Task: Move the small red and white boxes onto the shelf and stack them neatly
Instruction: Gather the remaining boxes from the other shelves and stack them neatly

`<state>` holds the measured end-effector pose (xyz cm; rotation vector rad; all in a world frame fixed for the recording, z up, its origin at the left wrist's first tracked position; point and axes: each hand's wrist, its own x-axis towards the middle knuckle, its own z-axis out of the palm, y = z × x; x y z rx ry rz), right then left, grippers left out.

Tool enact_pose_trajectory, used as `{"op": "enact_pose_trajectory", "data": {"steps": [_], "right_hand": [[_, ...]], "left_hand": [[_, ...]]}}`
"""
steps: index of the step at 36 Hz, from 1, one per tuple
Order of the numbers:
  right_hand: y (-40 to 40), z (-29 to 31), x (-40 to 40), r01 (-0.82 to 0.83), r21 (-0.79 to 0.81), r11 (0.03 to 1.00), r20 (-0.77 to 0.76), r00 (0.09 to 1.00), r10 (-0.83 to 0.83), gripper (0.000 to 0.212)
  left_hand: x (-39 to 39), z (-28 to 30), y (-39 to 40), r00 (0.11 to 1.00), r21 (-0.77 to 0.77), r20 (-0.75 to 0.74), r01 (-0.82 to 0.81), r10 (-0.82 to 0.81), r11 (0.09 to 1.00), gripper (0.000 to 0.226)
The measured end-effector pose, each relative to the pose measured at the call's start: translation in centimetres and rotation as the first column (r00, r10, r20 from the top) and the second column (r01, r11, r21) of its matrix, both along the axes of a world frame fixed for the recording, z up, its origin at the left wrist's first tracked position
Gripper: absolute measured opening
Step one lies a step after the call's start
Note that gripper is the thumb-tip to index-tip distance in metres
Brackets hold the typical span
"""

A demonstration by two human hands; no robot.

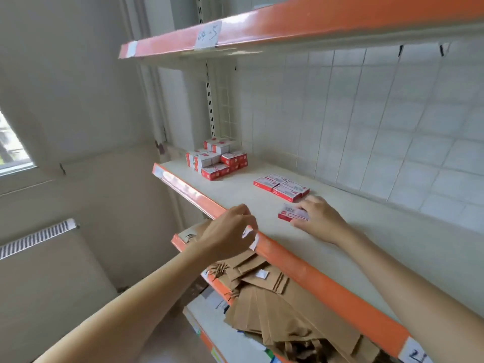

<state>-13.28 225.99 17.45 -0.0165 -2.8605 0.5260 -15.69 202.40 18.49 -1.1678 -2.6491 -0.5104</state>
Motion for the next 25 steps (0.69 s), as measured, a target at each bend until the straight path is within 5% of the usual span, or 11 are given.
{"op": "enact_pose_trajectory", "data": {"steps": [7, 15, 25], "right_hand": [[2.6, -3.1, -0.3, 0.040, -0.141, 0.989, -0.011, 0.999, -0.042, 0.050], [4.1, -3.5, -0.6, 0.123, -0.447, 0.886, -0.090, 0.979, -0.181, 0.027], [5.0, -3.6, 0.2, 0.207, -0.532, 0.821, -0.076, 0.954, -0.290, 0.022]], "left_hand": [[-4.1, -0.8, 4.9, 0.992, 0.040, 0.058, 0.108, -0.110, 0.993, 0.023], [-7.5, -2.0, 9.3, 0.948, 0.022, 0.161, 0.274, -0.274, 0.961, 0.045], [-11.4, -0.9, 10.3, 0.845, 0.097, 0.378, 0.369, -0.377, 0.924, 0.023]]}}
